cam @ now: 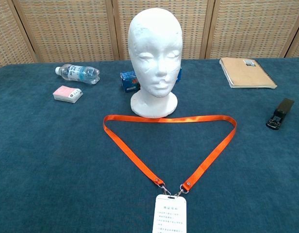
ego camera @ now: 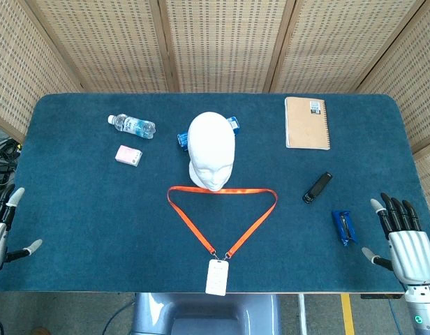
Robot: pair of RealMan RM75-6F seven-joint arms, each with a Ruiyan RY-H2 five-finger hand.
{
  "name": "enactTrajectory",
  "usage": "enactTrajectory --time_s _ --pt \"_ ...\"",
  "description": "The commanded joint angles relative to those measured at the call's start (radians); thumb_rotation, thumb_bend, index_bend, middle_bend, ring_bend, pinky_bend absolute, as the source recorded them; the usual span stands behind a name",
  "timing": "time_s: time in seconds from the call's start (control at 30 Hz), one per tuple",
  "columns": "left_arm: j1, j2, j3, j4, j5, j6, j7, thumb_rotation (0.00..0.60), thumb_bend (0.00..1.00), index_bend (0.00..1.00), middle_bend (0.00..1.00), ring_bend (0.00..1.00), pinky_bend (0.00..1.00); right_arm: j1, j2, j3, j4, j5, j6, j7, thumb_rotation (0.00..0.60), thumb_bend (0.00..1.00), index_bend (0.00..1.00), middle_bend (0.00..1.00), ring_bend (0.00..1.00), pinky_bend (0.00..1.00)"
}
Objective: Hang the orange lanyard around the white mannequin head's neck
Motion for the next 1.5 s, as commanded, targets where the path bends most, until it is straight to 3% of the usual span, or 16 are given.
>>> enactTrajectory --time_s 0.03,0.33,0.43,0.6,0.7,0.83,1.03,1.27,1.5 --pt "0.0 -0.003 0.0 0.002 0.003 0.003 0.004 0.6 0.0 0.0 0.0 0.0 0.0 0.001 0.003 -0.001 -0.006 0.004 -0.005 -0.007 0.6 0.0 0.0 0.0 0.0 0.0" --pt "-0.005 -0.02 -0.005 0.018 0.007 0.004 0.019 0.6 0.0 0.0 0.0 0.0 0.0 0.034 0.019 0.005 -0.047 0.029 -0.078 0.033 0.6 0.0 0.02 0.0 0.0 0.0" --pt "-0.014 -0.04 -0.008 0.04 0.008 -0.004 0.033 0.6 0.0 0.0 0.0 0.0 0.0 0.098 0.04 0.023 -0.072 0.042 -0.176 0.042 0.6 0.0 0.08 0.0 0.0 0.0" --pt "-0.026 -0.064 -0.016 0.06 -0.017 -0.03 0.058 0.6 0.0 0.0 0.0 0.0 0.0 0.27 0.063 0.104 -0.086 0.105 -0.397 -0.032 0.6 0.01 0.22 0.0 0.0 0.0" --pt "-0.029 -0.075 -0.022 0.064 -0.037 -0.04 0.08 0.6 0.0 0.0 0.0 0.0 0.0 0.373 0.046 0.157 -0.079 0.189 -0.535 -0.075 0.6 0.12 0.28 0.0 0.0 0.0" --pt "-0.037 -0.092 -0.037 0.076 -0.062 -0.05 0.096 0.6 0.0 0.0 0.0 0.0 0.0 0.496 -0.029 0.203 -0.021 0.333 -0.696 -0.121 0.6 0.22 0.3 0.0 0.0 0.0" --pt "-0.048 -0.103 -0.054 0.087 -0.103 -0.076 0.093 0.6 0.0 0.0 0.0 0.0 0.0 0.627 -0.175 0.23 0.099 0.547 -0.837 -0.173 0.6 0.38 0.33 0.0 0.0 0.0" --pt "-0.054 -0.108 -0.054 0.1 -0.114 -0.092 0.089 0.6 0.0 0.0 0.0 0.0 0.0 0.723 -0.321 0.23 0.21 0.749 -0.871 -0.232 0.6 0.44 0.38 0.0 0.0 0.0" --pt "-0.055 -0.107 -0.057 0.107 -0.125 -0.099 0.072 0.6 0.0 0.0 0.0 0.0 0.0 0.785 -0.435 0.201 0.299 0.924 -0.828 -0.32 0.6 0.46 0.4 0.0 0.0 0.0"
